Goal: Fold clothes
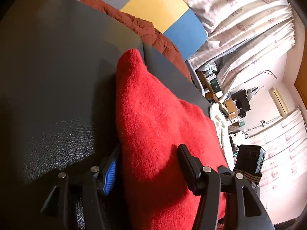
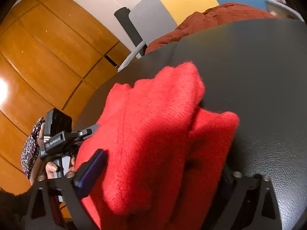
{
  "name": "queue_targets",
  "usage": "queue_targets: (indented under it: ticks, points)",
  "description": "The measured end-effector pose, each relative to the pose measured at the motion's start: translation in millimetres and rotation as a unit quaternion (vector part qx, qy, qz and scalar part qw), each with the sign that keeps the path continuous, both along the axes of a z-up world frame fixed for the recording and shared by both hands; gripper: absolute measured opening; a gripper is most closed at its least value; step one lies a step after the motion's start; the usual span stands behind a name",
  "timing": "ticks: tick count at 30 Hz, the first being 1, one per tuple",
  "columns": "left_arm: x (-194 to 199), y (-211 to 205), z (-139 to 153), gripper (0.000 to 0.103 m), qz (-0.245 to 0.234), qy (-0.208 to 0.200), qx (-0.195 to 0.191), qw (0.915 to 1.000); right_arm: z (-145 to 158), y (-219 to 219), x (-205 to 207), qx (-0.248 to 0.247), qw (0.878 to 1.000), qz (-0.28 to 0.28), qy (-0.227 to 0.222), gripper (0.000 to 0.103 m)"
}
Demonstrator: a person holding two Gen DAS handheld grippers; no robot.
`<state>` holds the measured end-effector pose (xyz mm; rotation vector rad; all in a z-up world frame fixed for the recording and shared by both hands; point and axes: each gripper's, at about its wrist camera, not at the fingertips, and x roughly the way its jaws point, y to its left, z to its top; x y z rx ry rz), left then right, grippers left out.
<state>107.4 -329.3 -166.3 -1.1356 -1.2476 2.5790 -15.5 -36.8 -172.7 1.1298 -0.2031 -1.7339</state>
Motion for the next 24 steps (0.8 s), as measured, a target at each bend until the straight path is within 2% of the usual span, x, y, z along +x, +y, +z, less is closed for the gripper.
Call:
queue_targets:
  ticks: [1,3,4,7,12,16,18,20,22,24]
  points:
    - [0,3,1,0.054,0.0,0.0,-0.008,1.0,-1,0,0,-0.001,1.0,0.001,-0.003,0.072]
    - [3,9,5,0.05,-0.002,0.001,-0.024,0.9997,-2,2,0,-0.006,1.0,0.004,-0.012,0.063]
    - [4,11,7,0.045,-0.003,0.002,-0.032,0.9995,-2,2,0,-0.01,1.0,0.005,-0.018,0.059]
    - [19,15,18,0.035,0.007,0.013,-0.043,0.999,-3,1,3,-0.023,0.999,0.01,-0.039,0.051]
    - [63,12,46,0.033,0.044,0.034,-0.063,0.9965,2,-17,18,-0.042,0.996,0.046,-0.057,0.045]
    - [113,6,81,0.032,0.095,0.058,-0.091,0.9896,18,-48,38,-0.065,0.992,0.096,-0.053,0.044]
    - [144,4,107,0.032,0.124,0.078,-0.115,0.9825,34,-71,48,-0.082,0.987,0.129,-0.043,0.044]
    - [176,1,136,0.032,0.158,0.102,-0.143,0.9717,57,-98,59,-0.1,0.98,0.168,-0.027,0.044]
    - [208,-4,166,0.032,0.197,0.128,-0.172,0.9567,92,-136,77,-0.125,0.968,0.217,-0.005,0.044]
    - [243,-8,199,0.032,0.242,0.152,-0.207,0.9357,128,-176,97,-0.149,0.952,0.266,0.017,0.044]
